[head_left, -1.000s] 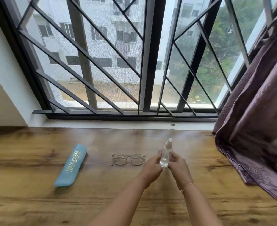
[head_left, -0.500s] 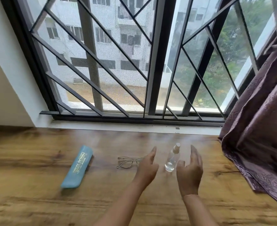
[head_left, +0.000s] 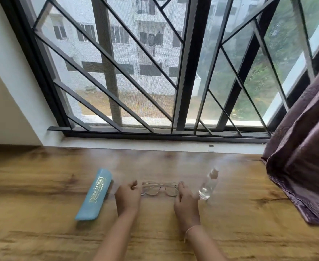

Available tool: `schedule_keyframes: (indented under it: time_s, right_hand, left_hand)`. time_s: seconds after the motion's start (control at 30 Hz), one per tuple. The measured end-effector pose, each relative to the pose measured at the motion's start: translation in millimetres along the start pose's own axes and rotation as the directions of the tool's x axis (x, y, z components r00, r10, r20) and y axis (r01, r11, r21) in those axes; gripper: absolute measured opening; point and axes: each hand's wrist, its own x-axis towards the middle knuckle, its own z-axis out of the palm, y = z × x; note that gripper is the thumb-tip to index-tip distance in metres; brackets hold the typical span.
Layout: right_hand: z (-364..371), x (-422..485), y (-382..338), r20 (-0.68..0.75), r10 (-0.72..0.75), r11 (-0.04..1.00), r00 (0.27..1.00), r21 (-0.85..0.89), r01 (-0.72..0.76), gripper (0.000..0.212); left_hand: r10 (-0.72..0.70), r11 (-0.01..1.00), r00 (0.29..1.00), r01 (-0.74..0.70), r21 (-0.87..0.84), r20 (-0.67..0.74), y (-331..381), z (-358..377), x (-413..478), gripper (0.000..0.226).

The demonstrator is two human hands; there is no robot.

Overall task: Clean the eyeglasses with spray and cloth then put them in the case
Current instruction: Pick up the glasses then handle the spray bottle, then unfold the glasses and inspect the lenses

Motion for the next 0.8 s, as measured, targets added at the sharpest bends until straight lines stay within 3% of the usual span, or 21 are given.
schedule_keyframes:
  time_s: [0.27, 0.6, 0.8]
  right_hand:
    - [3.9, 9.6, 9.1, 0.003, 0.062, 0.997, 0.998, -0.042, -0.062, 0.04]
    - [1.4, 18.1, 10.8, -0.069, 0.079, 0.997, 0.994, -0.013, -0.08, 0.046]
    - [-1.5, 18.1, 8.5, -0.094, 0.068, 0.998, 0.993, 0.004, -0.068, 0.04]
  left_hand:
    - [0.034, 0.994, 0.999, -0.036, 0.104, 0.019, -1.0, 12.3, 1.6, 0.029]
    - [0.03, 0.996, 0.999, -0.032, 0.078, 0.026, -4.5, 14.8, 5.4, 0.035]
    - [0.038, 0.999, 0.998, -0.04, 0.037, 0.041, -2.4, 10.3, 2.4, 0.033]
